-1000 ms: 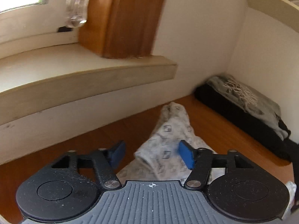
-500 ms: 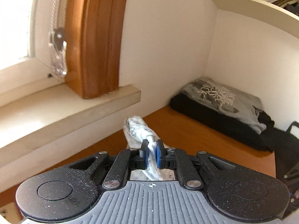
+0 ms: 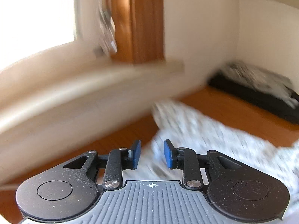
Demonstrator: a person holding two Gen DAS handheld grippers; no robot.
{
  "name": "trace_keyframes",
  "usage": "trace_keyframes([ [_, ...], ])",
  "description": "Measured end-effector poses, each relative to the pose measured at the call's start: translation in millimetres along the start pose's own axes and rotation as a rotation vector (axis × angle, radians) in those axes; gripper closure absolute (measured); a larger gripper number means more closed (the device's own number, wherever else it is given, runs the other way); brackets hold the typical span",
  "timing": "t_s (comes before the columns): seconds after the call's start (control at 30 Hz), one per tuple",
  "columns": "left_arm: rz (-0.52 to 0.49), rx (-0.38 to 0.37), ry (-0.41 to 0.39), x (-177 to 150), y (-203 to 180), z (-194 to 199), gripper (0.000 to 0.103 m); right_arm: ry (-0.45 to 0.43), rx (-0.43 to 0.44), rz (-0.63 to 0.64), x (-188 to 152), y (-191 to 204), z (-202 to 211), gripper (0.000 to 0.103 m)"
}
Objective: Fold clothes
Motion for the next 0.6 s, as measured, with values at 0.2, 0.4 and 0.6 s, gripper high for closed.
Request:
trace_keyframes([
  [0.2,-0.085,-0.031,-0.104,4,-32,17,0.073,0.003,0.019,-0.001,-5,9,1,0.061],
  [0.4,-0.210,-0.160,0.028,-24,-68,-2,0.067,-0.136,-0.082,-0.054,1,-14,41,0.062],
  [0.6,-0.183,-0.147,0.097,-38,-54,-14,0.061,-0.065,-0.203,-0.031,-11,-28,28,0.078],
])
Point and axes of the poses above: each gripper's, at about its wrist camera, not at the fingertips, and z roughly against the way its jaws point, y to its left, x to its top, the point moved 2 cm from there along -z, roughly the way its jaws point, and after that the axes turned 10 degrees about z, right-handed, at the moved point
